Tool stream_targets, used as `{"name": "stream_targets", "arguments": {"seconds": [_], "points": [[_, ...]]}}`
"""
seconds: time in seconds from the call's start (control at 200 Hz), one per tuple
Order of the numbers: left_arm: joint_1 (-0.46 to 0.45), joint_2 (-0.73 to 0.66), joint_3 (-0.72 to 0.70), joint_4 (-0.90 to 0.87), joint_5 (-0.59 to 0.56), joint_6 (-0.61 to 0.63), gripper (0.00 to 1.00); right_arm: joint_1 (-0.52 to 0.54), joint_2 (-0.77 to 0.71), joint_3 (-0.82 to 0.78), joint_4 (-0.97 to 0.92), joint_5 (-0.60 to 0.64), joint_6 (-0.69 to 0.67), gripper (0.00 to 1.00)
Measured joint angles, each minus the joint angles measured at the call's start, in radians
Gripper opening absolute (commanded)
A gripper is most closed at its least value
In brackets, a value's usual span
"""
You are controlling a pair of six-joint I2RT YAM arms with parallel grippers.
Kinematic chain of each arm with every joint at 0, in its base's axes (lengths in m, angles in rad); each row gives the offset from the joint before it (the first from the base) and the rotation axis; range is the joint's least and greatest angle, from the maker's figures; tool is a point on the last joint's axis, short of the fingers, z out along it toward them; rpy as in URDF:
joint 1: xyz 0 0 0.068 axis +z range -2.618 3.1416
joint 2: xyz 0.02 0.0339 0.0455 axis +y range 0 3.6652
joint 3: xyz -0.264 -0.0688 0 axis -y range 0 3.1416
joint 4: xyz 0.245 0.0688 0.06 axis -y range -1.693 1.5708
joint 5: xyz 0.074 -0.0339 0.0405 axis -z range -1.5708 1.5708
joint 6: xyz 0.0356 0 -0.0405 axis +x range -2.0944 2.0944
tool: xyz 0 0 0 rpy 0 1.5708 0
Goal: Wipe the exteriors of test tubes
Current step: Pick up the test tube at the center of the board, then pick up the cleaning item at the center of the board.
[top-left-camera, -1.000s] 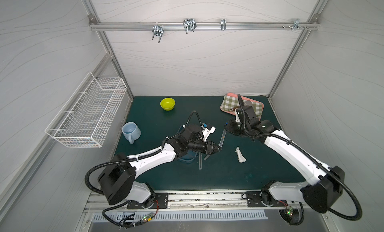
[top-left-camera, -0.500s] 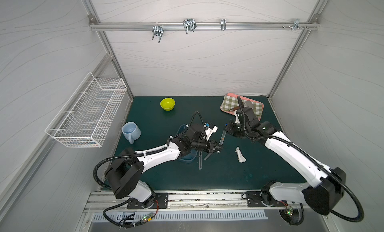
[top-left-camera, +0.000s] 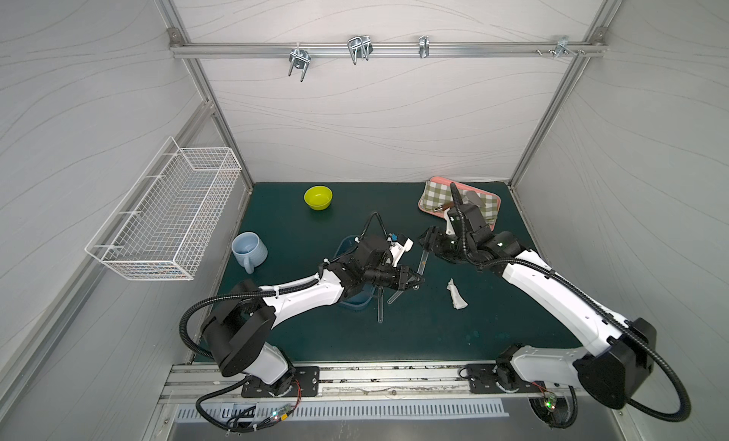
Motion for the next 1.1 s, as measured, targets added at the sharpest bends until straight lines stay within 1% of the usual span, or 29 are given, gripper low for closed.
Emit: {"name": "stream_targets", "arguments": {"seconds": [0.08, 0.205, 0.315, 0.405, 0.515, 0.625, 0.775, 0.895, 0.935, 1.01, 1.1], "points": [[0.002, -0.001, 0.000, -0.002, -0.010, 0.004, 0.02, -0.055, -0.012, 0.006, -0.018, -0.006, -0.018, 0.81], [0.023, -0.023, -0.011, -0.024, -0.022, 0.011, 0.03, -0.201, -0.077, 0.014, -0.053, -0.028, -0.088, 0.80], [0.054, -0.071, -0.012, -0.090, -0.037, 0.044, 0.03, -0.326, -0.125, 0.014, -0.098, -0.062, -0.182, 0.77], [0.074, -0.111, 0.004, -0.175, -0.042, 0.069, 0.03, -0.375, -0.118, -0.021, -0.120, -0.095, -0.252, 0.75], [0.086, -0.164, 0.022, -0.251, -0.061, 0.110, 0.04, -0.374, -0.068, -0.138, -0.112, -0.143, -0.319, 0.71], [0.085, -0.212, 0.022, -0.290, -0.084, 0.139, 0.04, -0.327, 0.045, -0.239, -0.103, -0.151, -0.367, 0.69], [0.086, -0.251, 0.000, -0.318, -0.104, 0.154, 0.04, -0.229, 0.178, -0.241, -0.105, -0.122, -0.400, 0.65], [0.086, -0.283, -0.042, -0.323, -0.127, 0.153, 0.05, -0.192, 0.242, -0.214, -0.111, -0.072, -0.410, 0.61], [0.086, -0.291, -0.052, -0.325, -0.131, 0.153, 0.05, -0.192, 0.252, -0.209, -0.115, -0.053, -0.411, 0.58], [0.087, -0.298, -0.058, -0.325, -0.134, 0.153, 0.05, -0.192, 0.259, -0.202, -0.127, -0.019, -0.419, 0.50], [0.091, -0.298, -0.058, -0.324, -0.134, 0.153, 0.05, -0.192, 0.264, -0.193, -0.148, 0.008, -0.434, 0.38]]}}
